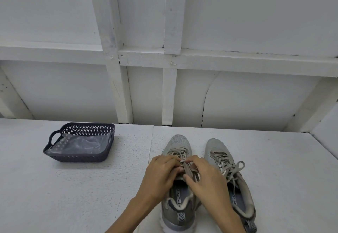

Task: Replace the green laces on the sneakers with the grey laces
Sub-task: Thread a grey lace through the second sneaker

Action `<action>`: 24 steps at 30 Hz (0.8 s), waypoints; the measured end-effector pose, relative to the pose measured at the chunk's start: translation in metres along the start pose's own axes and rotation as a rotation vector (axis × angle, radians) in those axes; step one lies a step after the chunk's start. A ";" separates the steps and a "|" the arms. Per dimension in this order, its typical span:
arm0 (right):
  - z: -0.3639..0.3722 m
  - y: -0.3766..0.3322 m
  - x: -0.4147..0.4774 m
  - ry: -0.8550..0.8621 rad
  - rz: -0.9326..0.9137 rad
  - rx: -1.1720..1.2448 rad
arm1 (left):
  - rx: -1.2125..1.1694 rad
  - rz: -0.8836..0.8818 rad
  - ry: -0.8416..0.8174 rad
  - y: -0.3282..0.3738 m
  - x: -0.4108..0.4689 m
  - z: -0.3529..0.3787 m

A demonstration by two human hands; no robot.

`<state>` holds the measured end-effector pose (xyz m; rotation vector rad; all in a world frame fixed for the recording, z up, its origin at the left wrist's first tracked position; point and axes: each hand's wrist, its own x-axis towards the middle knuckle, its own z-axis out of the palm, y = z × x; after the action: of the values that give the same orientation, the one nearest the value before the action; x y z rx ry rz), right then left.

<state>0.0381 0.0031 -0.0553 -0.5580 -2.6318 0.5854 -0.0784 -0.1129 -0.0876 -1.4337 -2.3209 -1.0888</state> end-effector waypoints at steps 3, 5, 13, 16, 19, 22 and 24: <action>0.006 0.001 -0.003 0.036 -0.044 -0.013 | -0.088 -0.060 -0.014 0.002 -0.002 -0.007; 0.011 0.000 -0.005 0.083 -0.059 0.007 | -0.152 -0.091 0.021 0.003 -0.005 -0.006; 0.023 0.008 0.011 0.148 0.094 0.463 | -0.355 -0.213 0.238 0.007 -0.012 0.001; 0.023 0.008 0.013 0.139 0.134 0.641 | -0.360 -0.222 0.222 0.003 -0.008 -0.002; 0.019 0.008 0.014 0.085 0.168 0.828 | -0.463 -0.240 0.139 0.004 -0.004 -0.007; 0.016 0.009 0.015 -0.019 0.194 0.975 | -0.660 -0.296 0.041 0.002 0.001 -0.009; 0.015 0.010 0.017 -0.074 0.189 1.016 | -0.668 -0.292 -0.003 -0.002 0.005 -0.011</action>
<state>0.0194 0.0143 -0.0679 -0.4347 -1.9507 1.8362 -0.0845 -0.1175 -0.0783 -1.2751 -2.3236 -2.0912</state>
